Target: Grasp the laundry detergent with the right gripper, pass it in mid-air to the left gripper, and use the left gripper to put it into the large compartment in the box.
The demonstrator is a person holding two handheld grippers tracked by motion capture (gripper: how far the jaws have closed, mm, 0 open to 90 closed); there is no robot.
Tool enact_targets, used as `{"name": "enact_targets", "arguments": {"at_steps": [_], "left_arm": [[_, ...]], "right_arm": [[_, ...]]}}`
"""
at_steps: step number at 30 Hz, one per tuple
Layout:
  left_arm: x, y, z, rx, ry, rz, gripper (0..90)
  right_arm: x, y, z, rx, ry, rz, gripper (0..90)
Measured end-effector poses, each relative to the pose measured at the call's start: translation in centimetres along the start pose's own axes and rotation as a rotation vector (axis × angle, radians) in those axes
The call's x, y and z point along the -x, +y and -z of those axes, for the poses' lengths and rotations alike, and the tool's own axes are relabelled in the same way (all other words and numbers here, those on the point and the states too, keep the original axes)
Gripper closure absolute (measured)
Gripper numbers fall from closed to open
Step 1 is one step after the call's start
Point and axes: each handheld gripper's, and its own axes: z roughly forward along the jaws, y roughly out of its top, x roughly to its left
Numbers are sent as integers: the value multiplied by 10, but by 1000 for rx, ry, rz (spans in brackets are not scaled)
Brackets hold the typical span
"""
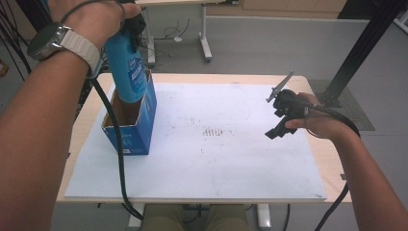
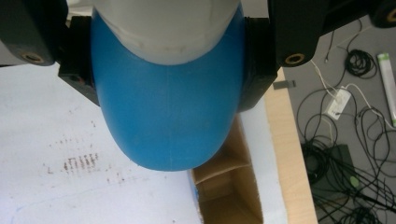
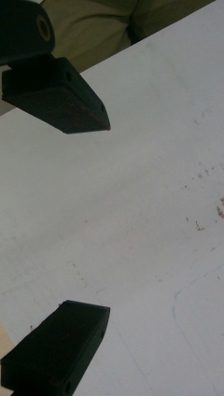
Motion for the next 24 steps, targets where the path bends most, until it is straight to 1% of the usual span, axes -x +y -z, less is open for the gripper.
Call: {"name": "enact_targets", "arguments": {"at_steps": [3, 4, 7, 8, 13, 20, 24], "left_arm": [[-7, 0, -5, -7, 0, 23, 376], [-9, 0, -6, -2, 0, 31, 377], [-14, 1, -10, -8, -1, 42, 377], [-16, 1, -12, -15, 1, 42, 377], [-21, 3, -21, -19, 21, 53, 377], [-30, 4, -34, -20, 13, 71, 377], [-35, 5, -42, -12, 9, 91, 377]], "right_arm": [[1, 0, -1, 4, 5, -2, 95], [2, 0, -2, 2, 8, -6, 95], [3, 0, -4, -2, 8, -4, 95], [3, 0, -5, 0, 9, -5, 94], [7, -1, -7, 2, 8, -14, 94], [10, -2, -9, -3, 5, -22, 93], [11, -3, -11, -5, 8, -26, 92]]}}
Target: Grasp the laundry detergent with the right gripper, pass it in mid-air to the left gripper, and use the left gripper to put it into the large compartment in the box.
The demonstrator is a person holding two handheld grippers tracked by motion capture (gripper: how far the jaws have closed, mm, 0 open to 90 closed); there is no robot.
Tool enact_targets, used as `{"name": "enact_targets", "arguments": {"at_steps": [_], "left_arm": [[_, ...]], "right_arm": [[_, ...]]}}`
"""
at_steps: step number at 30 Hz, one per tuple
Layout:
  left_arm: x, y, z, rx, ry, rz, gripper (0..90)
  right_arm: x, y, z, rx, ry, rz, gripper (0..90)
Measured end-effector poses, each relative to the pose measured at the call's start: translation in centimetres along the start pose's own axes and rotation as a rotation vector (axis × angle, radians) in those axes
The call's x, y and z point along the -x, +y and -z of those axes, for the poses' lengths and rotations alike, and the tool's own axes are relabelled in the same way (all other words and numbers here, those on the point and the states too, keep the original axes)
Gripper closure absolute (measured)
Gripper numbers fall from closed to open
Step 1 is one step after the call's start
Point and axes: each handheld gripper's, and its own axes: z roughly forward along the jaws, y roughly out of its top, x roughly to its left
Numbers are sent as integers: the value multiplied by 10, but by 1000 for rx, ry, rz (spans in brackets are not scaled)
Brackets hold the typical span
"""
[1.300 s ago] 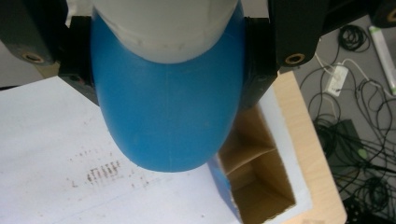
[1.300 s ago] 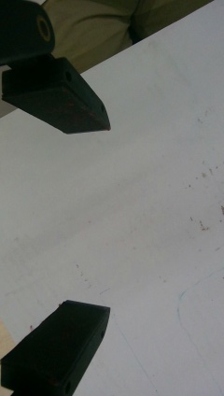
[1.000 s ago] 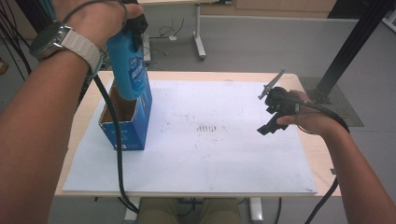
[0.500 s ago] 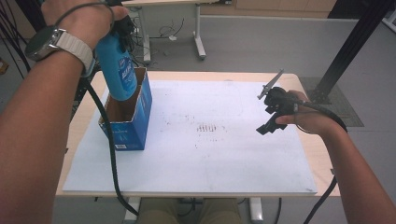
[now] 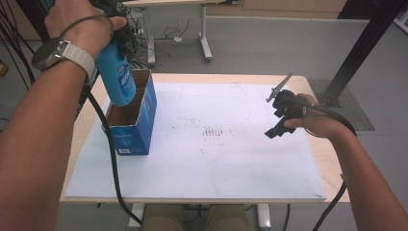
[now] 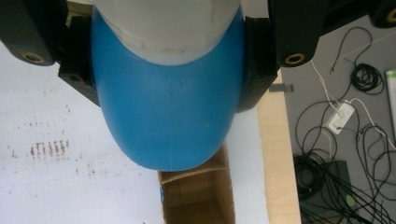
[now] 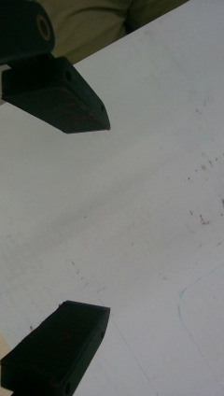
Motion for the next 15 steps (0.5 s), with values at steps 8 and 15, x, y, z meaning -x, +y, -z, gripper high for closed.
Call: {"name": "enact_targets", "arguments": {"at_steps": [8, 15], "left_arm": [[-3, 3, -12, -4, 3, 9, 377], [-5, 3, -16, 10, 2, 19, 377]], "right_arm": [[3, -2, 0, 6, 0, -11, 91], [4, -5, -1, 6, 1, -19, 90]]}}
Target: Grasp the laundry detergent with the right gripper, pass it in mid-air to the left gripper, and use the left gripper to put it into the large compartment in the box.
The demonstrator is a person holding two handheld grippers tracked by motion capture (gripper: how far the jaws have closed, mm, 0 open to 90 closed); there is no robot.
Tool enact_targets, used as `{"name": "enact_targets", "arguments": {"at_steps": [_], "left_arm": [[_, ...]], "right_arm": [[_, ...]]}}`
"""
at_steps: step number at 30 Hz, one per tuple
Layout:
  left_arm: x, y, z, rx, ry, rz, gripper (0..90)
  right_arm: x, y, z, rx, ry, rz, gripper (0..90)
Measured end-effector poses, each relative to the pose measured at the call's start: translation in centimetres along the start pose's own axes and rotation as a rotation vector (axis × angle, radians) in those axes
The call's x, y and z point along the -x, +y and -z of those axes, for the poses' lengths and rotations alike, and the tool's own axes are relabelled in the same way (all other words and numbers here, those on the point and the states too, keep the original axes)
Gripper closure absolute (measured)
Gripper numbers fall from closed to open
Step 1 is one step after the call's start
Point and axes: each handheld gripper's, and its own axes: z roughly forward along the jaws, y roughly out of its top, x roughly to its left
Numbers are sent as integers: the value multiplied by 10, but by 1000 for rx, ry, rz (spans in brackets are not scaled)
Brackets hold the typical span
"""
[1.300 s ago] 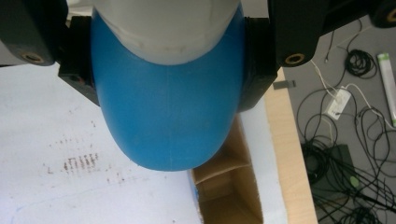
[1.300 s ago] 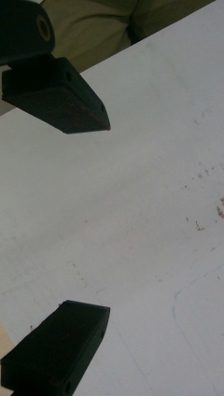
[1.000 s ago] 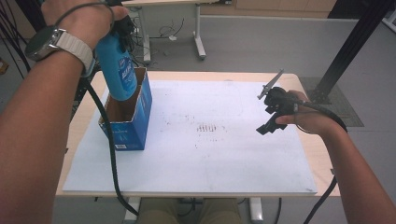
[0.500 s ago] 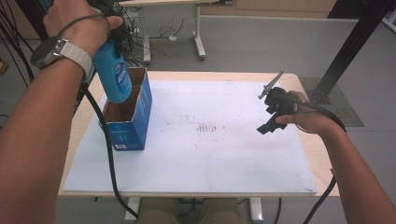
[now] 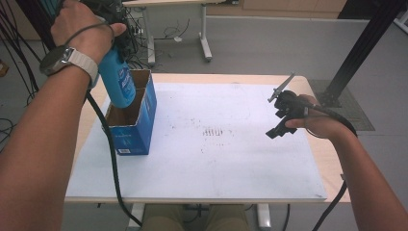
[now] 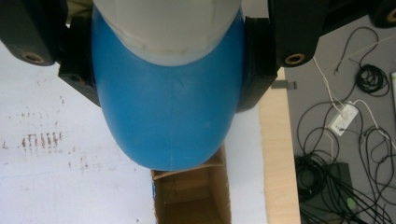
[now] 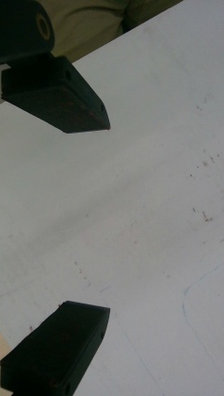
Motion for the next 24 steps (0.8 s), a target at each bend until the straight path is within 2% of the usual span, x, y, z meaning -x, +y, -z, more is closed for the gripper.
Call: {"name": "enact_targets", "arguments": {"at_steps": [7, 18, 24], "left_arm": [[-2, 1, -8, 3, 8, 5, 377], [-5, 1, -30, -7, 8, -1, 377], [-7, 1, -42, 3, 2, -7, 377]], "right_arm": [[0, 0, -1, 3, -1, 0, 90], [1, -1, -4, 7, 5, -7, 87], [2, -2, -7, 9, 10, -15, 86]]}}
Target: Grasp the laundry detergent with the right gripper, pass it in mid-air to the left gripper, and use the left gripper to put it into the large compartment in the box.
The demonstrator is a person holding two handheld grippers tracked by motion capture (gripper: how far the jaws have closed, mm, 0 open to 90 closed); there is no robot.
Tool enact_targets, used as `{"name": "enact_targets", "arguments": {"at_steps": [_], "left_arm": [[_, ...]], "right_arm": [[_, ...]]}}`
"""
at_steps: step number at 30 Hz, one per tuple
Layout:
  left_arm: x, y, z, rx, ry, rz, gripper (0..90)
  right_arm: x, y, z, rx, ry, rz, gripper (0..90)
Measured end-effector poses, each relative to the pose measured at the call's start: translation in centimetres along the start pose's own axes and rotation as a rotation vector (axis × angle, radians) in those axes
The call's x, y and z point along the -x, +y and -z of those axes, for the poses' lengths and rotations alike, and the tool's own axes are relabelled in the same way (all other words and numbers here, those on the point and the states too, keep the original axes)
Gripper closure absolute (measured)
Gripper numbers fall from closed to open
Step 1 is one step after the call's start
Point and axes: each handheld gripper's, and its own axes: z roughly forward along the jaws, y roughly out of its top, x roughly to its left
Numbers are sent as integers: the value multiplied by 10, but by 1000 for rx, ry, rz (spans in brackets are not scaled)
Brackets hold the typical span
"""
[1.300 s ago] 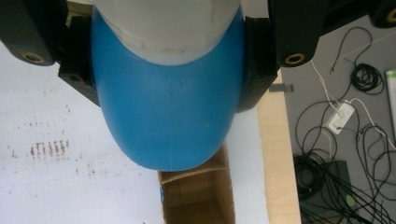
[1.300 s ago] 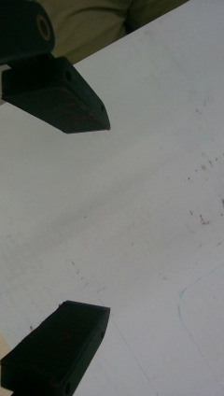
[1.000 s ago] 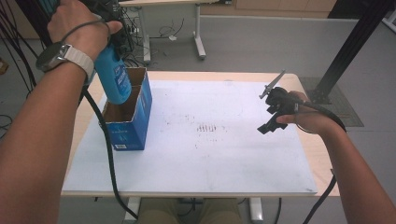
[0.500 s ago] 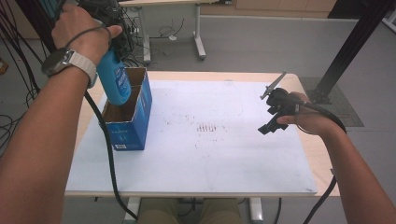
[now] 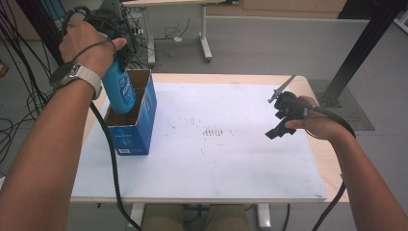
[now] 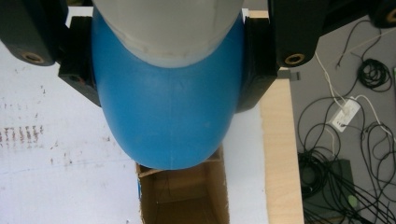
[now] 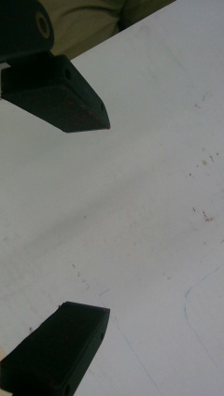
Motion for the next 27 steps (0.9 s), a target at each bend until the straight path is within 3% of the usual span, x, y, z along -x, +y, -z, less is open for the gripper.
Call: {"name": "enact_targets", "arguments": {"at_steps": [17, 27], "left_arm": [[1, -4, -31, 29, 4, -11, 377], [5, -5, -53, 20, 13, -17, 377]], "right_arm": [[2, -5, -6, -5, 2, -17, 84], [3, -10, -10, -10, 5, -27, 84]]}}
